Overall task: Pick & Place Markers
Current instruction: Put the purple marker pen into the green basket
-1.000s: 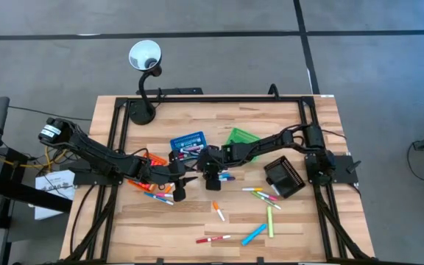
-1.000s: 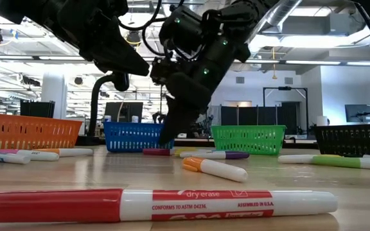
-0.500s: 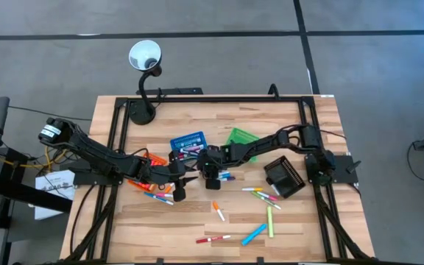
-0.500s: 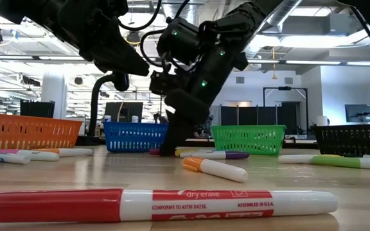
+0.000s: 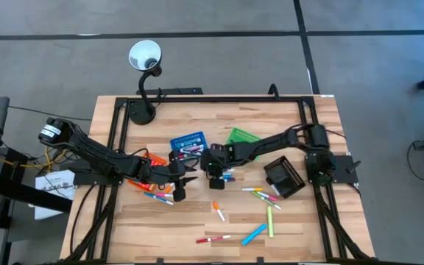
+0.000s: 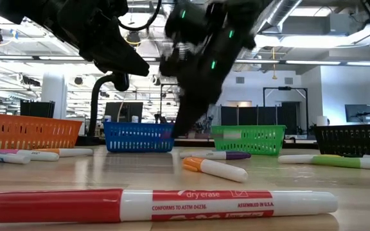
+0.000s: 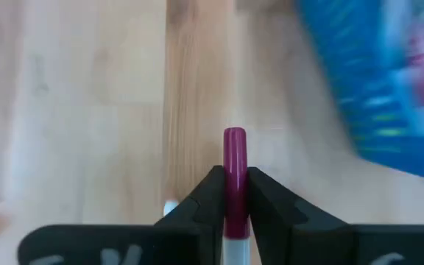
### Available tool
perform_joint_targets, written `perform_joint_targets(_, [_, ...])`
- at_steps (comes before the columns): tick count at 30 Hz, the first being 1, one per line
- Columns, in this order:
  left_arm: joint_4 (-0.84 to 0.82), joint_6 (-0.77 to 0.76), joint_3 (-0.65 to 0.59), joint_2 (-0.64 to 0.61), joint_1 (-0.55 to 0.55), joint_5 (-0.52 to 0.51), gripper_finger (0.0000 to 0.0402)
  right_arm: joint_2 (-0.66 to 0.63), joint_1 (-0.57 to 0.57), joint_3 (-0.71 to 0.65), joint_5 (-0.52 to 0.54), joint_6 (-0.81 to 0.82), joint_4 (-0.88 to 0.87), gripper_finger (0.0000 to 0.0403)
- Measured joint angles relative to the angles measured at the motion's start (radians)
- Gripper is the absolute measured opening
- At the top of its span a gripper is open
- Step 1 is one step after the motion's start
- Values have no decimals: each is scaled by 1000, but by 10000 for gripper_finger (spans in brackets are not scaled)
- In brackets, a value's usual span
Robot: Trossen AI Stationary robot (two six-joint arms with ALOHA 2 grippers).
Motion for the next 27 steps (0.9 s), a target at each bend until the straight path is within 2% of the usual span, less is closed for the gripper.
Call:
perform_joint_targets(5, [0,0,0,0,0,0,126,-132,0,2,117,31,-164,25])
perform_joint_targets(10, [0,0,0,0,0,0,126,-253,-34,-6,290,37,-311,21])
perform_joint_targets(15, [0,-4,0,0,0,0,126,-313,-102,-78,261,83,-302,45])
perform_joint_targets(18, [0,-4,0,0,0,0,126,-310,-139,-149,257,110,-299,41])
perform_joint_targets(23, [0,-4,0,0,0,0,126,-300,-178,-251,228,95,-141,22])
perform_joint_targets(27, [0,-4,0,0,0,0,126,-282,-196,-258,225,80,-110,44])
